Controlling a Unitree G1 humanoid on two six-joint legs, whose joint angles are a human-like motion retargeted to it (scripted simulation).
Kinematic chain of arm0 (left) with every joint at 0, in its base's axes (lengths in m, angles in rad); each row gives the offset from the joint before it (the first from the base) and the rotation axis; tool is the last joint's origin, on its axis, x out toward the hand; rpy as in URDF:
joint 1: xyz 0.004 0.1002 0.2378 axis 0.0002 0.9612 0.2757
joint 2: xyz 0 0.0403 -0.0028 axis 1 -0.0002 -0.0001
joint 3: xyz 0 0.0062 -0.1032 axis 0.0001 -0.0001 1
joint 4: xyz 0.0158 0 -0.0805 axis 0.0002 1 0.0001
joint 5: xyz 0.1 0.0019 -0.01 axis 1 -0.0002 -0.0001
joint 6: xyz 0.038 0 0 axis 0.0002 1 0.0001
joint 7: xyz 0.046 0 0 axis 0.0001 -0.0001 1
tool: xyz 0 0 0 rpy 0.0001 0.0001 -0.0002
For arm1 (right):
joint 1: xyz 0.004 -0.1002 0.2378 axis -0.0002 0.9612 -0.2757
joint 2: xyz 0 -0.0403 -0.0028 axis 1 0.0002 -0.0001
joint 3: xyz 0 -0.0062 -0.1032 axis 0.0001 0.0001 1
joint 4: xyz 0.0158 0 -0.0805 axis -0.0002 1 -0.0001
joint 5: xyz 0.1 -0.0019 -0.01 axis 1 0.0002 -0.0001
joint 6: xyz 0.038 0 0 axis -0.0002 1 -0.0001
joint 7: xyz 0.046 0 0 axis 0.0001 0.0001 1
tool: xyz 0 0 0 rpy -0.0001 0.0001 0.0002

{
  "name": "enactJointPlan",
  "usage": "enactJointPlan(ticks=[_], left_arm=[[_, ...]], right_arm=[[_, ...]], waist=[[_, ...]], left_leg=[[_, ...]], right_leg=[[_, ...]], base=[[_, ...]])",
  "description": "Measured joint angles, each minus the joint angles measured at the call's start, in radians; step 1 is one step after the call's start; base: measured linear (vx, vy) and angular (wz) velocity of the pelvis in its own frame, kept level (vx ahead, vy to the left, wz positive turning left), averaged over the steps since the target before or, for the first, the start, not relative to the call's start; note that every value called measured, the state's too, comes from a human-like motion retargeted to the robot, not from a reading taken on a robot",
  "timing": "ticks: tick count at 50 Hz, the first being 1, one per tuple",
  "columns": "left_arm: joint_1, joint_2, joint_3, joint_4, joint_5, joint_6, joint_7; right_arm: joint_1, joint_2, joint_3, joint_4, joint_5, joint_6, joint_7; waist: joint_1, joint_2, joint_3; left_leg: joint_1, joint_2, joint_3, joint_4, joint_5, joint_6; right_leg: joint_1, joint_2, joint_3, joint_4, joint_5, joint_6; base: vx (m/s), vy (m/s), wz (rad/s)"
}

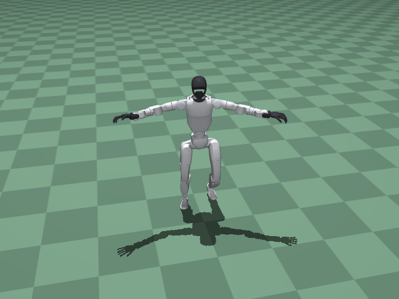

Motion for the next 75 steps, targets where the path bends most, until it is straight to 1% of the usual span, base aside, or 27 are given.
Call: enactJointPlan(ticks=[4, 7, 10, 13, 17, 20, 23, 25, 27, 28, 30, 33, 35, 37, 42, 45, 48, 52, 55, 57, 60, 62, 63, 66, 70, 72, 75], left_arm=[[0.052, -0.064, 0.01, 0.02, -0.005, -0.025, 0.04], [0.013, -0.065, -0.034, 0.018, 0.03, -0.05, 0.044], [-0.151, -0.063, -0.141, 0.009, 0.143, -0.03, -0.006], [-0.332, -0.121, -0.274, 0.021, 0.242, -0.012, -0.062], [-0.371, -0.207, -0.332, 0.057, 0.208, 0.011, -0.049], [-0.237, -0.228, -0.233, 0.064, 0.105, 0.015, 0.006], [-0.065, -0.213, -0.094, 0.055, 0.026, 0.012, 0.035], [0.058, -0.183, -0.01, 0.044, -0.001, 0.005, 0.031], [0.193, -0.122, 0.093, 0.041, 0.009, -0.025, -0.001], [0.26, -0.086, 0.156, 0.046, 0.018, -0.045, -0.001], [0.359, -0.035, 0.254, 0.069, 0.035, -0.061, -0.014], [0.463, -0.006, 0.374, 0.106, 0.004, -0.017, -0.033], [0.519, -0.016, 0.424, 0.111, -0.032, 0.006, -0.038], [0.568, -0.046, 0.442, 0.091, -0.077, 0.006, -0.013], [0.637, -0.117, 0.38, 0.024, -0.155, -0.058, 0.083], [0.65, -0.102, 0.357, 0.008, -0.182, -0.074, 0.084], [0.665, -0.028, 0.367, -0.022, -0.185, -0.073, 0.05], [0.654, 0.089, 0.396, -0.051, -0.068, -0.05, -0.03], [0.617, 0.13, 0.398, -0.076, 0.013, -0.006, -0.071], [0.592, 0.119, 0.378, -0.09, 0.049, -0.014, -0.075], [0.594, 0.067, 0.335, -0.094, 0.04, -0.075, -0.048], [0.606, 0.04, 0.314, -0.084, 0.043, -0.12, -0.047], [0.599, 0.036, 0.303, -0.081, 0.025, -0.131, -0.039], [0.533, 0.063, 0.248, -0.058, 0.032, -0.151, -0.066], [0.366, 0.176, 0.165, -0.02, 0.103, -0.151, -0.18], [0.317, 0.22, 0.139, -0.015, 0.128, -0.139, -0.2], [0.278, 0.229, 0.11, -0.007, 0.101, -0.118, -0.155]], right_arm=[[0.175, 0.089, -0.128, -0.078, -0.022, -0.022, -0.012], [0.239, 0.112, -0.145, -0.078, -0.016, -0.049, 0.001], [0.256, 0.103, -0.122, -0.005, 0.019, -0.035, 0.038], [0.289, 0.103, -0.144, 0.089, 0.047, -0.006, 0.073], [0.309, 0.131, -0.187, 0.129, 0.055, 0.012, 0.052], [0.337, 0.138, -0.218, 0.06, -0.014, 0.017, 0.012], [0.361, 0.11, -0.21, -0.025, -0.095, 0.017, -0.004], [0.357, 0.084, -0.175, -0.068, -0.13, 0.012, 0.004], [0.323, 0.06, -0.132, -0.1, -0.166, -0.001, 0.04], [0.303, 0.049, -0.128, -0.117, -0.189, -0.009, 0.054], [0.28, 0.021, -0.127, -0.15, -0.217, -0.021, 0.083], [0.276, -0.011, -0.163, -0.206, -0.202, -0.002, 0.094], [0.291, -0.011, -0.187, -0.234, -0.191, 0.012, 0.091], [0.324, 0.007, -0.205, -0.253, -0.19, 0.023, 0.081], [0.394, 0.113, -0.207, -0.278, -0.194, 0.033, 0.066], [0.36, 0.172, -0.139, -0.261, -0.194, 0.036, 0.096], [0.267, 0.167, -0.007, -0.203, -0.166, 0.024, 0.119], [0.09, 0.109, 0.155, -0.1, -0.14, 0.038, 0.156], [-0.02, 0.091, 0.223, -0.038, -0.1, 0.069, 0.155], [-0.081, 0.1, 0.264, -0.001, -0.097, 0.066, 0.159], [-0.103, 0.11, 0.29, 0.023, -0.12, 0.038, 0.158], [-0.084, 0.101, 0.285, 0.028, -0.143, 0.012, 0.159], [-0.084, 0.092, 0.284, 0.033, -0.149, 0.007, 0.156], [-0.115, 0.045, 0.31, 0.066, -0.153, -0.008, 0.176], [-0.273, -0.024, 0.395, 0.14, -0.097, 0.011, 0.267], [-0.35, -0.031, 0.425, 0.164, -0.087, 0.026, 0.268], [-0.406, -0.013, 0.441, 0.18, -0.082, 0.038, 0.191]], waist=[[-0.097, 0.048, -0.012], [-0.149, 0.076, 0.064], [-0.199, 0.048, 0.178], [-0.209, 0.024, 0.213], [-0.168, 0.015, 0.159], [-0.169, 0.039, 0.079], [-0.11, 0.059, -0.006], [-0.046, 0.037, -0.046], [-0.013, -0.009, -0.044], [0.004, -0.009, -0.02], [0.057, -0.006, 0.053], [0.133, -0.014, 0.167], [0.147, -0.025, 0.185], [0.141, -0.034, 0.154], [0.148, -0.078, 0.076], [0.206, -0.079, 0.058], [0.251, -0.046, 0.055], [0.267, -0.026, 0.053], [0.286, -0.034, 0.06], [0.3, -0.024, 0.049], [0.297, 0.03, -0.014], [0.29, 0.058, -0.051], [0.296, 0.062, -0.053], [0.295, 0.018, 0.001], [0.287, -0.023, 0.135], [0.265, -0.033, 0.135], [0.191, -0.044, 0.082]], left_leg=[[0.294, -0.029, -0.14, -0.529, 0.11, -0.1], [0.413, 0.027, -0.139, -0.764, 0.06, -0.102], [0.353, 0.028, -0.103, -0.663, -0.041, -0.026], [0.195, -0.008, -0.056, -0.434, -0.105, -0.004], [0.239, -0.004, 0.114, -0.583, -0.037, -0.047], [0.311, 0.0, 0.267, -0.745, 0.06, -0.077], [0.336, 0.007, 0.463, -0.791, 0.085, -0.091], [0.326, 0.017, 0.548, -0.69, 0.043, -0.035], [0.22, 0.084, 0.511, -0.291, -0.049, 0.047], [0.147, 0.151, 0.454, -0.047, -0.082, 0.049], [0.063, 0.19, 0.294, 0.259, -0.105, 0.059], [0.024, 0.168, 0.134, 0.471, -0.128, 0.073], [-0.001, 0.143, 0.061, 0.516, -0.132, 0.113], [-0.022, 0.075, -0.021, 0.455, -0.113, 0.126], [0.054, -0.117, -0.221, 0.005, 0.037, 0.078], [0.147, -0.105, -0.241, -0.266, 0.256, 0.048], [0.209, -0.026, -0.106, -0.345, 0.261, 0.025], [0.202, 0.031, 0.095, -0.33, 0.144, 0.017], [0.181, 0.026, 0.2, -0.386, 0.181, 0.04], [0.202, 0.023, 0.25, -0.526, 0.304, 0.043], [0.195, 0.056, 0.27, -0.716, 0.567, 0.018], [0.135, 0.089, 0.235, -0.736, 0.679, -0.043], [0.128, 0.088, 0.185, -0.792, 0.704, -0.048], [0.067, 0.055, 0.11, -0.661, 0.588, -0.022], [-0.069, 0.106, 0.168, 0.066, 0.248, 0.063], [-0.069, 0.105, 0.177, 0.292, 0.171, 0.081], [0.025, 0.033, 0.176, 0.361, 0.152, 0.063]], right_leg=[[-0.047, 0.084, 0.114, -0.105, 0.137, 0.014], [-0.124, 0.138, 0.15, -0.004, 0.126, 0.0], [-0.244, 0.078, 0.066, 0.341, 0.006, -0.053], [-0.337, 0.024, 0.097, 0.592, -0.054, -0.103], [-0.263, 0.006, 0.109, 0.529, -0.048, -0.096], [-0.094, -0.019, -0.004, 0.239, 0.009, -0.037], [0.01, -0.051, -0.174, 0.038, 0.086, 0.011], [0.056, -0.098, -0.243, -0.015, 0.155, 0.021], [0.088, -0.137, -0.173, -0.036, 0.152, 0.04], [0.097, -0.118, -0.101, -0.028, 0.115, 0.042], [0.078, -0.077, 0.068, 0.068, 0.03, 0.009], [-0.018, -0.024, 0.307, 0.316, -0.056, -0.053], [-0.039, -0.003, 0.424, 0.34, -0.042, -0.042], [-0.02, -0.017, 0.504, 0.231, 0.046, -0.018], [0.05, -0.102, 0.658, -0.178, 0.505, 0.037], [0.011, -0.113, 0.419, -0.215, 0.65, 0.053], [-0.038, -0.092, 0.214, 0.051, 0.5, -0.009], [-0.159, -0.015, 0.299, 0.678, 0.257, -0.019], [-0.129, -0.023, 0.303, 0.901, 0.167, -0.047], [-0.049, 0.011, 0.325, 0.864, 0.185, -0.034], [0.086, 0.117, 0.367, 0.644, 0.347, 0.009], [0.172, 0.123, 0.335, 0.428, 0.421, 0.002], [0.198, 0.107, 0.304, 0.329, 0.403, -0.013], [0.26, 0.01, 0.206, 0.088, 0.243, -0.061], [0.151, -0.029, 0.249, 0.168, 0.058, -0.152], [0.039, -0.013, 0.283, 0.249, 0.062, -0.148], [-0.007, 0.005, 0.295, 0.093, 0.233, -0.107]], base=[[-0.62, 0.13, -0.06], [-0.78, 0.14, -0.44], [-0.77, 0.12, -0.05], [-0.57, 0.13, -0.56], [-0.17, 0.06, -2.15], [0.05, -0.05, -2.8], [0.05, -0.15, -3.94], [0.07, -0.23, -4.6], [0.12, -0.27, -4.29], [0.11, -0.22, -4.2], [0.08, -0.13, -4.21], [0.08, 0.02, -3.84], [0.13, 0.2, -2.9], [0.12, 0.39, -2.33], [-0.04, 0.51, -2.59], [-0.28, 0.52, -3.56], [-0.43, 0.53, -3.23], [-0.52, 0.39, -2.3], [-0.63, 0.27, -1.91], [-0.73, 0.18, -1.75], [-0.83, 0.05, -1.4], [-0.95, -0.06, -1.27], [-1.06, -0.11, -1.35], [-1.15, -0.16, -1.19], [-1.11, -0.15, -1.23], [-0.97, -0.16, -0.95], [-0.93, -0.19, -0.17]])
